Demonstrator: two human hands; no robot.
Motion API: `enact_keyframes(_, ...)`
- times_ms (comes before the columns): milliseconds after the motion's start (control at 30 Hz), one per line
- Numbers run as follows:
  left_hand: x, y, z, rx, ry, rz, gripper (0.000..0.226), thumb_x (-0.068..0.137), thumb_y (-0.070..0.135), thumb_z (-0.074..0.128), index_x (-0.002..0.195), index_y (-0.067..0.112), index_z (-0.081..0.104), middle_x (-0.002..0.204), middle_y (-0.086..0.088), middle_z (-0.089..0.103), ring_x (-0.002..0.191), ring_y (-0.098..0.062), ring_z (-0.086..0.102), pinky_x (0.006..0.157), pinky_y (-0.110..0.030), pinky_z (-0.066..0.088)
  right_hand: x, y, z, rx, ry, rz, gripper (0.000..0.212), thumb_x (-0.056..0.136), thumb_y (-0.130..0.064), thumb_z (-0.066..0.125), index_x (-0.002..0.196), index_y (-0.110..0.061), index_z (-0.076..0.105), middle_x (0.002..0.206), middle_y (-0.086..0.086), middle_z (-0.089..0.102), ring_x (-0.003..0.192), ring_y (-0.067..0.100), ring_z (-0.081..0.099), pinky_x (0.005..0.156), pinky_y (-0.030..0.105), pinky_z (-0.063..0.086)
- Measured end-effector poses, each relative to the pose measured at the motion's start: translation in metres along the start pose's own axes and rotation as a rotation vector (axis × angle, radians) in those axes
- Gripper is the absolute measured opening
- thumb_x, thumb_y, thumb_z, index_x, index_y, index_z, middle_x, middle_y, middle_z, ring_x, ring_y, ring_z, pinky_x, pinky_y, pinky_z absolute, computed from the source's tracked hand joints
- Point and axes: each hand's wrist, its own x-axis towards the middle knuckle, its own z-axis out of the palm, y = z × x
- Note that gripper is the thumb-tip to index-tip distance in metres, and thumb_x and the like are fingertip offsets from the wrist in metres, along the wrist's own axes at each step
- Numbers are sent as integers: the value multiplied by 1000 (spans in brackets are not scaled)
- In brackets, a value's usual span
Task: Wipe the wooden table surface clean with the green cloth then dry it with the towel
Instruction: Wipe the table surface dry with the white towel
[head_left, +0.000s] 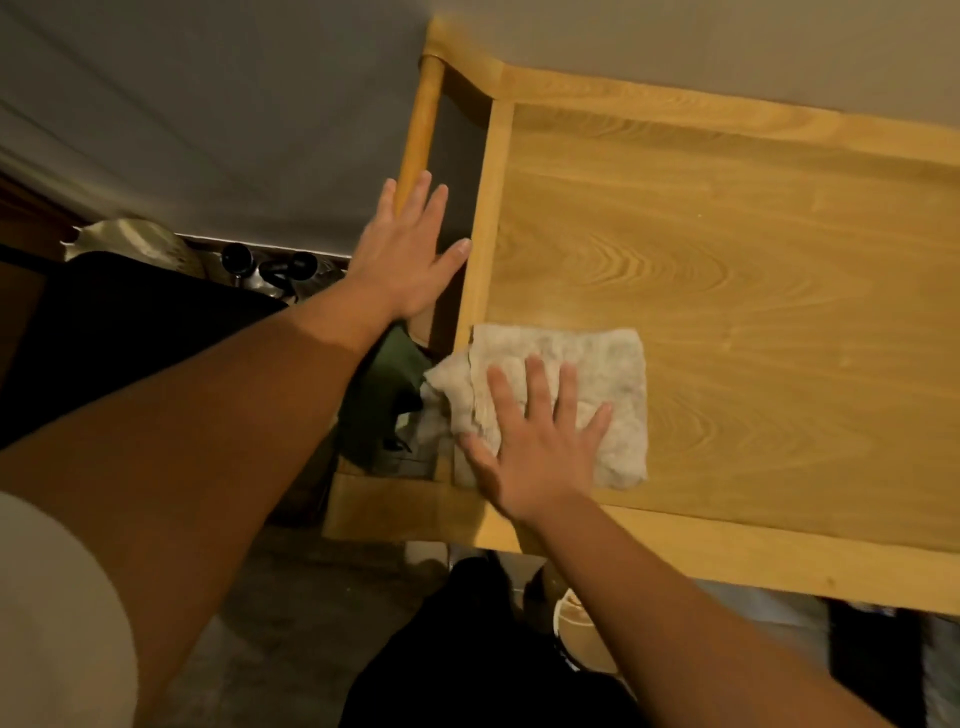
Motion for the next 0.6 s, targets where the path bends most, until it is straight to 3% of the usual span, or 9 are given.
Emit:
enact_keyframes(133,1,-1,3,76,-5,14,83,97,71,27,162,23,9,173,-3,-2,156,-41,-5,121,-65,19,-59,17,21,-32,-63,10,81,85,-82,10,148,-47,-26,159,-3,-30,142,33,-38,103,73,-17)
enact_keyframes(300,-2,10,3,453,-34,-19,103,83,87,5,162,23,-1,172,-10,-5,157,-40,-6,112,-79,0,-68,24,19,-31,-100,-5,78,85,-85,6,145,-49,-29,157,-6,-35,140,30,-42,103,71,-21)
enact_keyframes(367,-5,34,13,424,3,42,99,85,84,6,163,23,4,172,-12,-4,158,-35,-6,115,-75,-3,-68,26,17,-26,-84,19,75,86,-85,3,145,-51,-29,158,-8,-32,141,29,-41,102,70,-23)
enact_keyframes(467,-19,81,47,218,-100,155,85,92,78,14,162,31,5,171,-9,-12,157,-30,-12,118,-70,-1,-73,38,17,-5,-60,78,71,86,-84,0,145,-54,-26,160,-10,-26,143,29,-38,104,71,-20)
enact_keyframes(600,-33,90,80,149,-75,123,82,92,78,9,161,35,-4,171,-5,-13,157,-29,-14,118,-70,5,-80,72,10,-27,-21,112,71,88,-84,11,152,-54,0,167,-5,2,150,36,-16,105,78,-1)
